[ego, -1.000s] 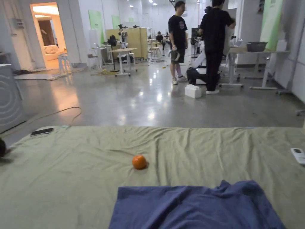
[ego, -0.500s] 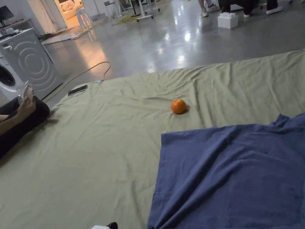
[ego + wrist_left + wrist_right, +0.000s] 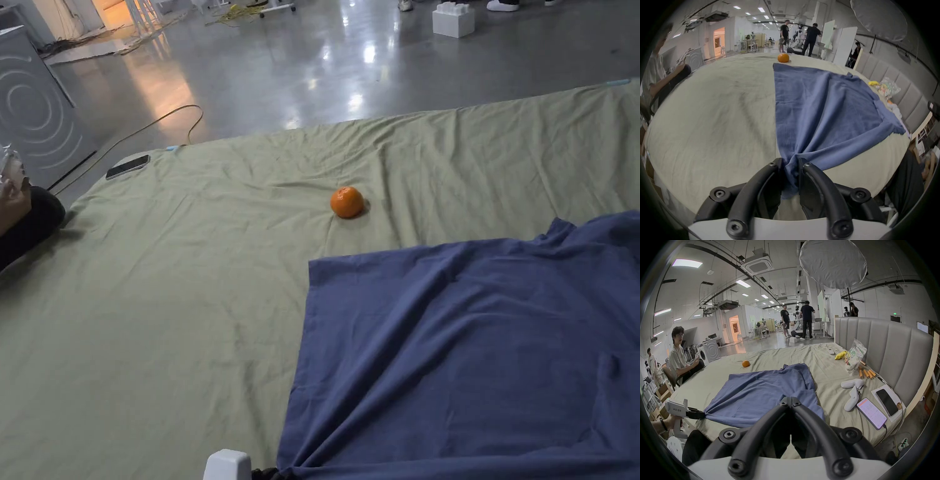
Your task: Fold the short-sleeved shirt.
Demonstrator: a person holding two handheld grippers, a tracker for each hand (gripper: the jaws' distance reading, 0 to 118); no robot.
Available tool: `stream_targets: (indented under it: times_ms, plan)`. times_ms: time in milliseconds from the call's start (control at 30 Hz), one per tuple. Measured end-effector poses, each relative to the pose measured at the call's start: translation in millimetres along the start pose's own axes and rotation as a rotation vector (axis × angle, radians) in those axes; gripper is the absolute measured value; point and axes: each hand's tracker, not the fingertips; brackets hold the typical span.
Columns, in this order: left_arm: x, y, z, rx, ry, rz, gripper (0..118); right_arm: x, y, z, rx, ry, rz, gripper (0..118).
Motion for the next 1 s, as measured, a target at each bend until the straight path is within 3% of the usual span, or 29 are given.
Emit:
stream_targets:
  times_ms: [133, 233, 300, 367, 433, 467, 500, 633, 900, 1000]
  plan:
    - [0.7, 12.4, -10.1, -0.081, 0.008, 0.025, 18, 10.7, -4.6, -6.2, -0.031, -0.018, 0.013, 0]
    - [4.8, 12.1, -18.2, -0.110, 0.042, -0.079, 18, 28.5, -11.1, -25.6, -0.118, -0.042, 0.028, 2]
    - [5.3, 10.5, -22.9, -0.114, 0.061, -0.095, 18, 46.3, -19.6, -48.2, -0.203, -0.043, -0.027, 20]
    - [4.5, 10.2, -23.6, -0.115, 0.069, -0.090, 18, 67.3, -30.6, -66.0, -0.251, -0.033, -0.136, 31]
    - [19.1, 14.7, -14.4, -0.111, 0.069, -0.065, 18, 85.8, -43.0, -84.2, -0.322, -0.038, -0.214, 67]
    - [19.2, 14.7, -13.4, -0.112, 0.079, -0.058, 18, 92.7, -48.6, -95.0, -0.379, -0.039, -0.222, 77]
    - [19.2, 14.5, -13.0, -0.110, 0.076, -0.049, 18, 98.1, -53.9, -102.7, -0.416, -0.041, -0.219, 78]
    - [26.9, 19.7, -8.3, -0.115, 0.075, -0.054, 18, 107.1, -71.6, -129.2, -0.508, -0.112, -0.150, 73]
    - [18.8, 17.7, -6.4, -0.094, 0.062, 0.005, 18, 97.6, -84.5, -131.2, -0.497, -0.078, -0.082, 20]
    - [12.4, 19.3, -8.1, -0.098, 0.062, -0.004, 18, 100.0, -84.6, -127.4, -0.481, -0.068, -0.073, 7]
